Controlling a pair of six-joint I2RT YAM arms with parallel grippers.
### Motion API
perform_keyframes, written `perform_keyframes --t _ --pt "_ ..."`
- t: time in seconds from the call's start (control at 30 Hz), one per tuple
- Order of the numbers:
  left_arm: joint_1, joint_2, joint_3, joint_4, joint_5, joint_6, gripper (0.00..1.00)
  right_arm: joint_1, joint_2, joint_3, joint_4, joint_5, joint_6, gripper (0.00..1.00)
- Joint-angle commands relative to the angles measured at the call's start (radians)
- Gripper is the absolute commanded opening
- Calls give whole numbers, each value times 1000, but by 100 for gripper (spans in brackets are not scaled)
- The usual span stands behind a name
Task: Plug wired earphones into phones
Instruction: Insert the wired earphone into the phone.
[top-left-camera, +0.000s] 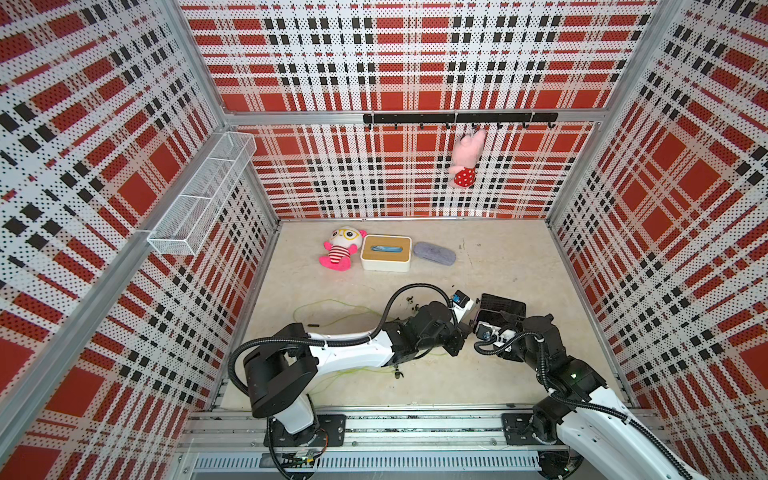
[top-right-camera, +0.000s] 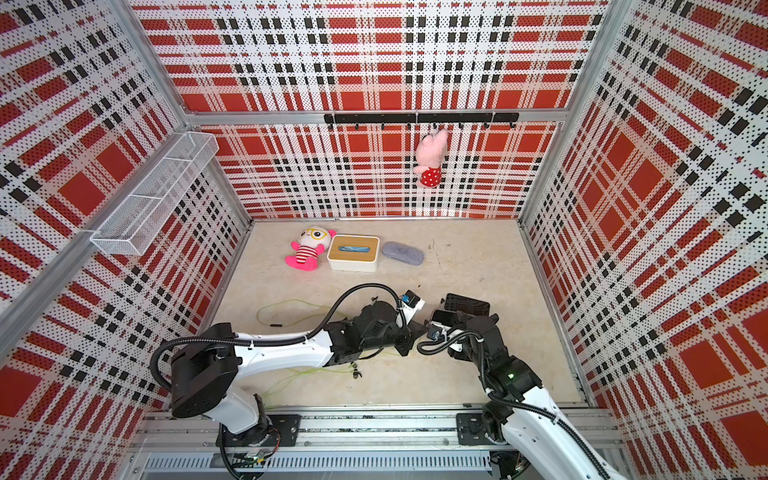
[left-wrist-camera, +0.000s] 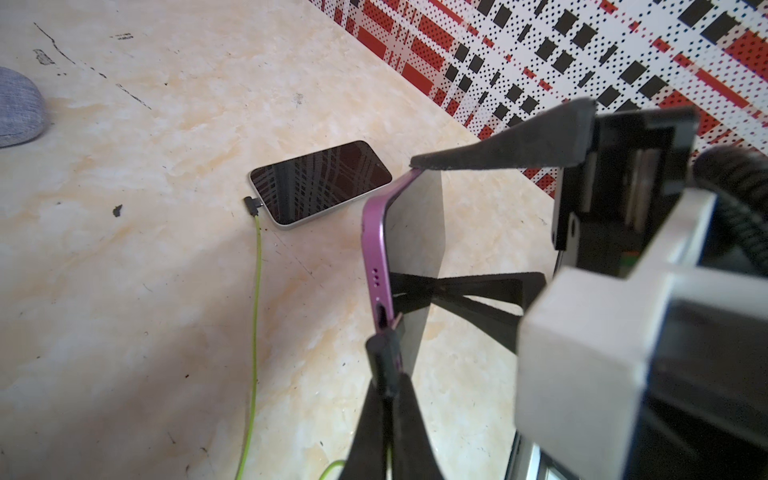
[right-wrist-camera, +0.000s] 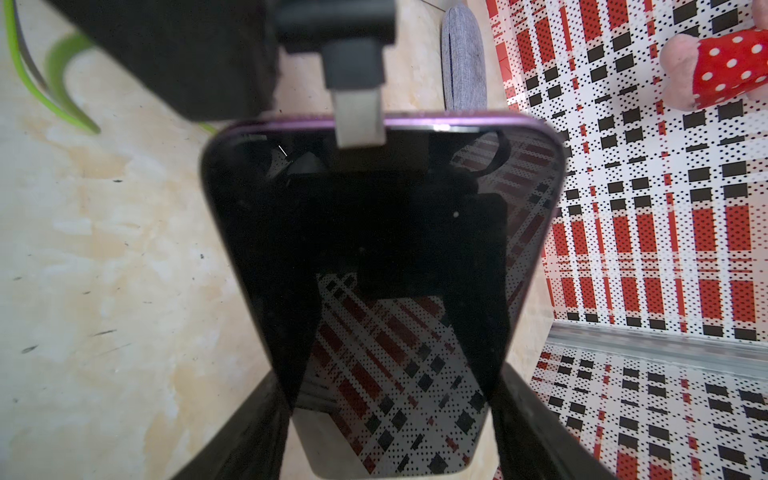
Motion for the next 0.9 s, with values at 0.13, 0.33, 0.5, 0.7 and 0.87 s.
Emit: perform_keyframes --t 0.13,0.33,0.5,0.7,0.87 --pt "15 -24 -15 31 -3 1 0 7 -17 6 53 -14 0 40" --pt "14 -1 -7 24 9 4 0 7 -16 8 53 -17 2 40" --pt "11 6 -3 26 30 -2 0 8 -15 8 54 -17 2 40" --pt "10 8 -2 25 27 2 0 9 -9 10 56 -17 1 40" --pt "8 4 0 24 29 2 0 8 -9 10 57 -14 0 41"
